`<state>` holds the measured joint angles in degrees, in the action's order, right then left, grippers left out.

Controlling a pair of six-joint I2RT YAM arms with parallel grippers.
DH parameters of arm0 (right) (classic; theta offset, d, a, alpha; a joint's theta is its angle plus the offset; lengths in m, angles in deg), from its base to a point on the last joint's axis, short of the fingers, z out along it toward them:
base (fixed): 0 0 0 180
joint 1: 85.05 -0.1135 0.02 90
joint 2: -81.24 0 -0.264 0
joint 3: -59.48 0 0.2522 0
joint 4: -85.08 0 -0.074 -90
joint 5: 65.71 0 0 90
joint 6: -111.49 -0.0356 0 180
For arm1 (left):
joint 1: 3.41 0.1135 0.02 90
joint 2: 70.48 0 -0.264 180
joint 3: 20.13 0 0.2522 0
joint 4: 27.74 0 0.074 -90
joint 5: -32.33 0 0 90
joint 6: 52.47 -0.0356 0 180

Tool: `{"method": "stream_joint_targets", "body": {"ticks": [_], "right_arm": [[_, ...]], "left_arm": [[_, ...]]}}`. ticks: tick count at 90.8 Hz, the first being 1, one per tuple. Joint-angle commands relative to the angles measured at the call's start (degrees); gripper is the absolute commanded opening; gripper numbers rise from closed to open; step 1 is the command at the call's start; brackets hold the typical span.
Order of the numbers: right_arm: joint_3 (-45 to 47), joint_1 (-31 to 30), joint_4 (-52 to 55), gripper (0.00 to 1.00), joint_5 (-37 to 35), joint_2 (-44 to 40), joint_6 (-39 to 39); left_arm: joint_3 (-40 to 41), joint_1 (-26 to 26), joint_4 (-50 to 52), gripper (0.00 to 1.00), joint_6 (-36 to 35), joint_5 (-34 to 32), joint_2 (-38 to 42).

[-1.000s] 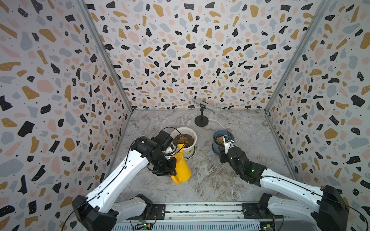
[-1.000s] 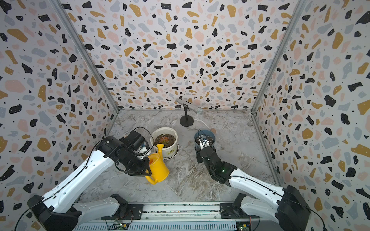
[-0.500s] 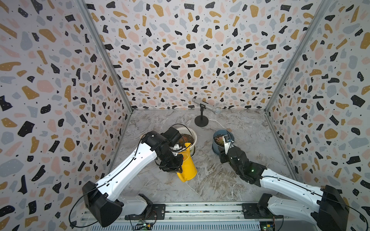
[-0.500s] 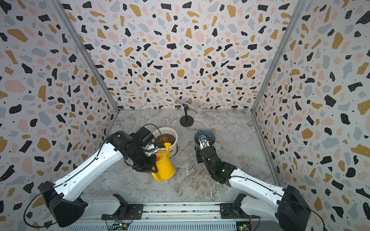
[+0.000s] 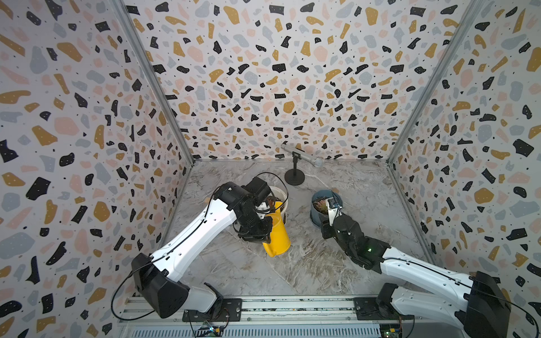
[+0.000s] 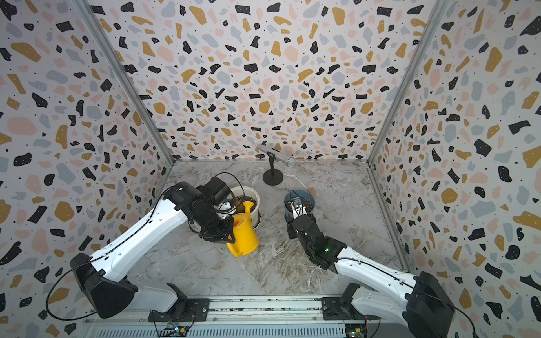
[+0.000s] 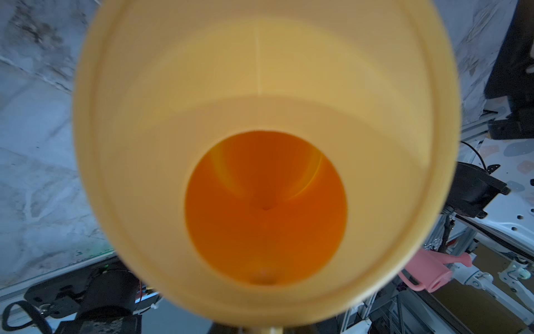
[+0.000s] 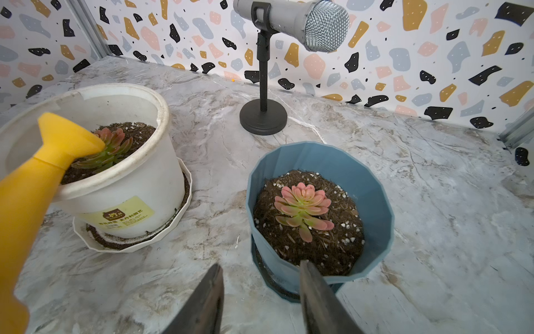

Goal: Water the succulent around the soil edge
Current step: Water the soil of the potted plant with water.

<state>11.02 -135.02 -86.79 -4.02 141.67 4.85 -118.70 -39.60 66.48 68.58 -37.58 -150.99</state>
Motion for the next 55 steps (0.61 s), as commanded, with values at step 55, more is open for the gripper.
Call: {"method": "stream_joint_targets", "body": {"ticks": [55], "right_arm": [[7.15, 0.06, -5.97, 0.62, -4.05, -11.61, -0.82]], "left_arm": [[13.74, -10.97, -15.69, 0.0, -1.05, -5.25, 24.86]]}}
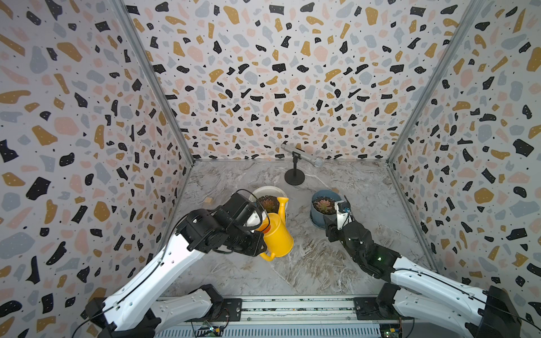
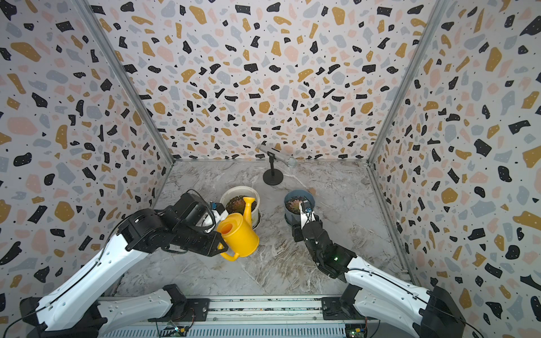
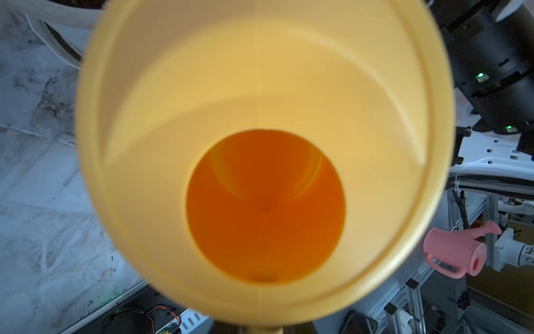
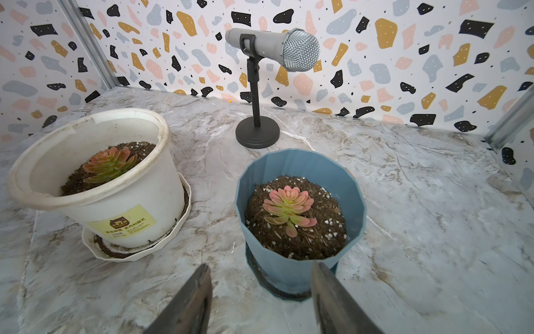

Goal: Water the succulent around the soil edge
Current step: Water the soil of the potted plant with water, then place the watering can at the center of the board.

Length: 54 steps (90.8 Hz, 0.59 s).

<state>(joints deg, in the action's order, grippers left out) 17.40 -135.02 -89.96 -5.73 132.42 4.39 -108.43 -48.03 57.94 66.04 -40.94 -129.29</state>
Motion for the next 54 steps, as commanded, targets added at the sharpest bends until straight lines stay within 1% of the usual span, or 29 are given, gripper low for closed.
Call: {"method": "stream_joint_targets", "body": {"ticks": [1, 5, 8, 16, 21, 26, 35, 41, 46, 54], "right_arm": [[0.92, 0.1, -2.93, 0.63, -2.46, -2.56, -0.33], [1.6, 0.08, -3.37, 0.65, -3.45, -3.08, -0.01], [2.07, 0.08, -3.94, 0.67, -4.31, -3.25, 0.11], [2.56, 0.05, -4.21, 0.7, -7.44, -2.86, 0.26], [2.56, 0.05, -4.13, 0.7, -8.44, -2.41, 0.4], [2.5, 0.07, -4.18, 0.7, -8.96, -1.94, 0.45], [2.38, 0.06, -4.38, 0.72, -10.07, -0.68, 0.49], [2.04, 0.11, -4.05, 0.74, -11.83, 0.46, 0.01], [1.57, 0.06, -3.3, 0.76, -13.38, 1.42, -0.4], [0.72, 0.2, -2.22, 0.77, -13.96, 2.88, -0.85]], "left_arm": [[4.15, -2.91, -8.02, 0.0, 1.78, -1.53, 3.6], [6.09, -4.49, -11.07, 0.0, 3.47, -0.19, 4.9], [8.08, -5.89, -13.3, 0.0, 5.53, -0.57, 6.1], [11.77, -10.75, -17.96, 0.0, 9.57, -3.93, 8.14], [13.43, -14.41, -19.5, 0.0, 11.56, -7.5, 8.48], [14.65, -18.31, -20.6, 0.0, 12.95, -11.13, 7.79], [16.5, -23.83, -23.09, 0.0, 15.73, -15.49, 5.43], [17.78, -26.12, -25.22, 0.0, 17.72, -18.35, 3.59], [18.65, -28.12, -26.11, 0.0, 18.93, -22.26, 1.75], [20.89, -30.63, -29.84, 0.0, 23.39, -26.72, -1.54]]}}
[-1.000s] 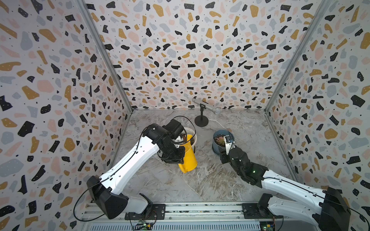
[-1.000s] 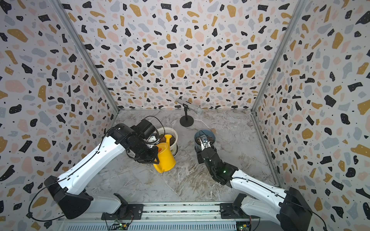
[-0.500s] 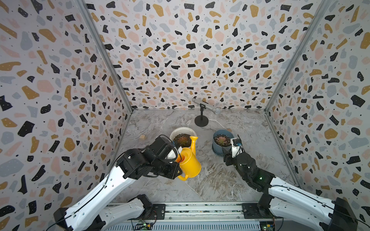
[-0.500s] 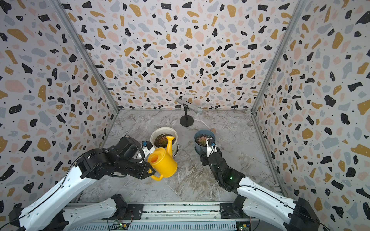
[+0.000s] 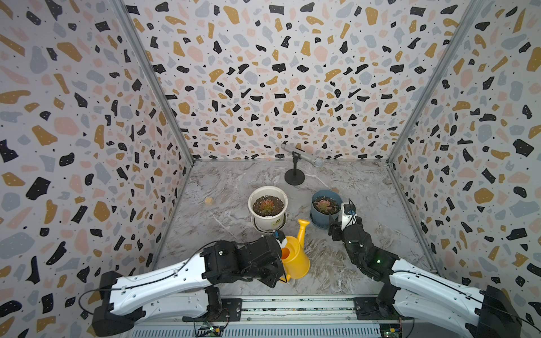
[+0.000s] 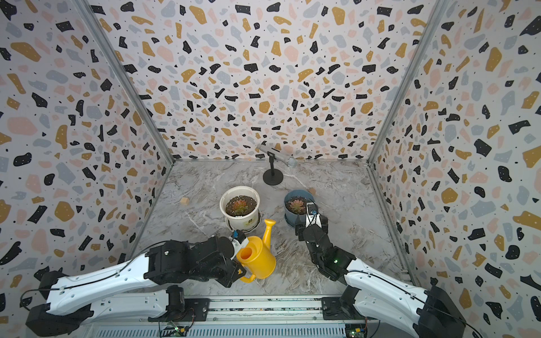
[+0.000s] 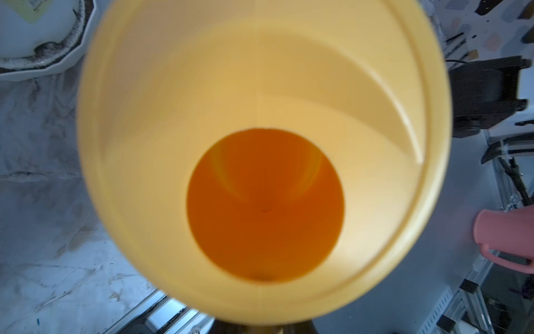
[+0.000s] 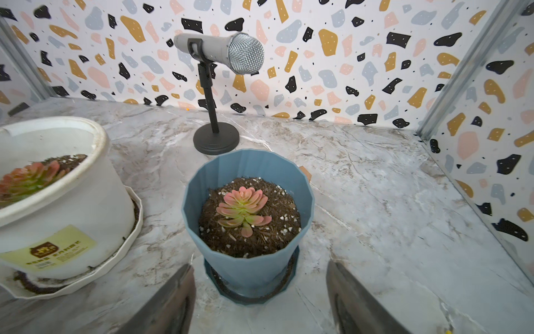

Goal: Water the succulent around the soil edge
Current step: Place the watering can at the center of the board.

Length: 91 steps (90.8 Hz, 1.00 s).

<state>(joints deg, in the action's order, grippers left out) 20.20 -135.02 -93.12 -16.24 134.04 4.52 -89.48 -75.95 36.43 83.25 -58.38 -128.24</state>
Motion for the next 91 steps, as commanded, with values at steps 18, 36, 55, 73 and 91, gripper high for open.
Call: {"method": "stream_joint_targets", "body": {"ticks": [18, 36, 55, 73, 91], "right_arm": [[-3.32, 1.23, 4.34, 0.81, -6.19, 2.43, -3.92], [-3.33, 4.26, 6.7, 0.81, -3.12, 2.04, -6.96], [-3.59, 7.37, 8.21, 0.81, 0.56, 2.37, -9.47], [-3.27, 8.52, 8.52, 0.81, 1.66, 2.22, -10.71], [-3.3, 9.79, 9.31, 0.81, 2.96, 2.4, -12.3]], "left_arm": [[2.91, -4.7, -12.25, 0.0, 13.5, -15.91, -11.05], [0.0, -5.06, -12.69, 0.0, 16.26, -18.02, -18.8], [-6.24, -5.09, -6.88, 0.0, 17.58, -20.69, -26.71], [-12.26, -5.08, -3.35, 0.0, 17.7, -21.19, -32.64], [-19.64, -5.05, 2.78, 0.0, 17.99, -22.48, -39.01]]}}
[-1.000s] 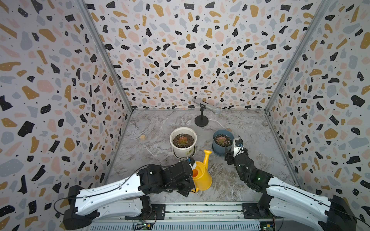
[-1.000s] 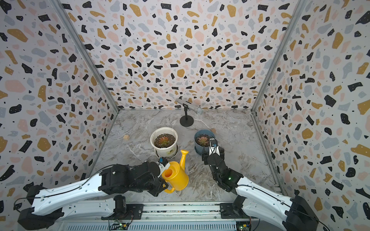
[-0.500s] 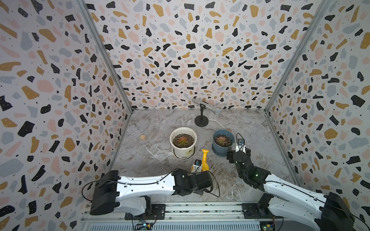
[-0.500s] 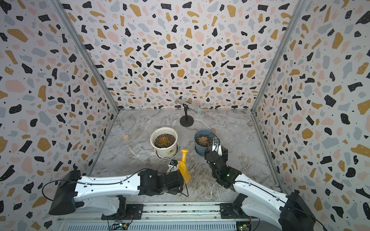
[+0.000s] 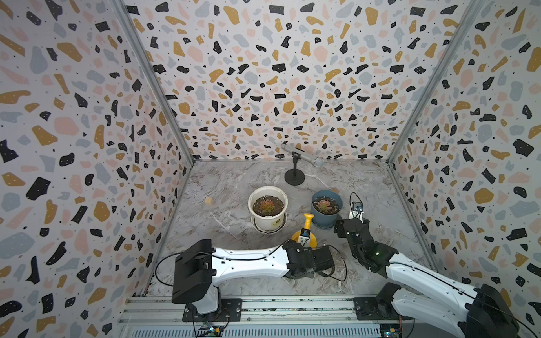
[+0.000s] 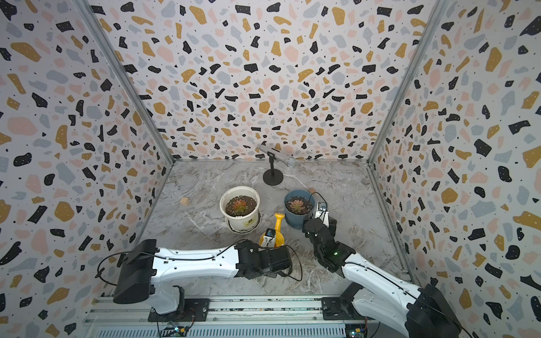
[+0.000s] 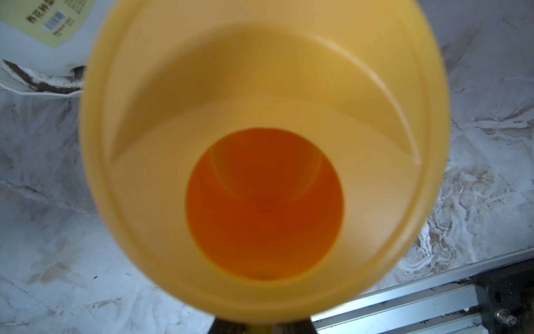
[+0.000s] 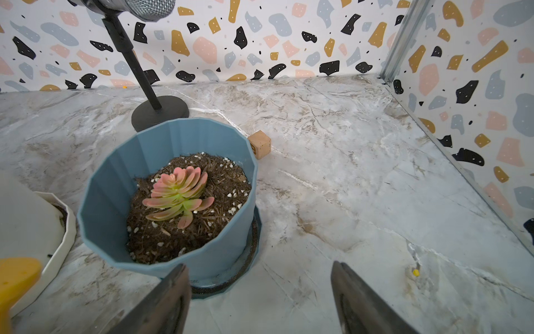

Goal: Water the succulent around the soil edge
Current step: Place the watering can at the center of the board.

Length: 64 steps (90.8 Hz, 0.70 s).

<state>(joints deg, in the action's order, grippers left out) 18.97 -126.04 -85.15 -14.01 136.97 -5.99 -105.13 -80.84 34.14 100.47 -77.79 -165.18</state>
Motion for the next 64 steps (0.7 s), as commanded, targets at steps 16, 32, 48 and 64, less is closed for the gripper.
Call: {"method": "stream_joint_targets", "body": {"ticks": [16, 32, 48, 64], "right_arm": [[-1.98, 2.49, 2.35, 0.81, 2.46, -1.06, -3.12], [-1.86, 3.11, 2.34, 0.81, 3.67, -1.39, -3.32], [-2.03, 3.2, 2.28, 0.81, 4.32, -1.41, -2.94], [-2.09, 3.2, 1.69, 0.8, 5.28, -1.38, -2.34]], "left_arm": [[-7.7, -0.18, 9.57, 0.0, 1.66, -4.54, -5.16], [-4.65, -0.09, 7.93, 0.0, 3.4, -4.65, -3.83], [-3.03, 0.14, 4.49, 0.02, 2.96, -1.18, -4.41], [-1.57, 1.32, 1.38, 0.09, 2.98, 1.93, -4.79]]}}
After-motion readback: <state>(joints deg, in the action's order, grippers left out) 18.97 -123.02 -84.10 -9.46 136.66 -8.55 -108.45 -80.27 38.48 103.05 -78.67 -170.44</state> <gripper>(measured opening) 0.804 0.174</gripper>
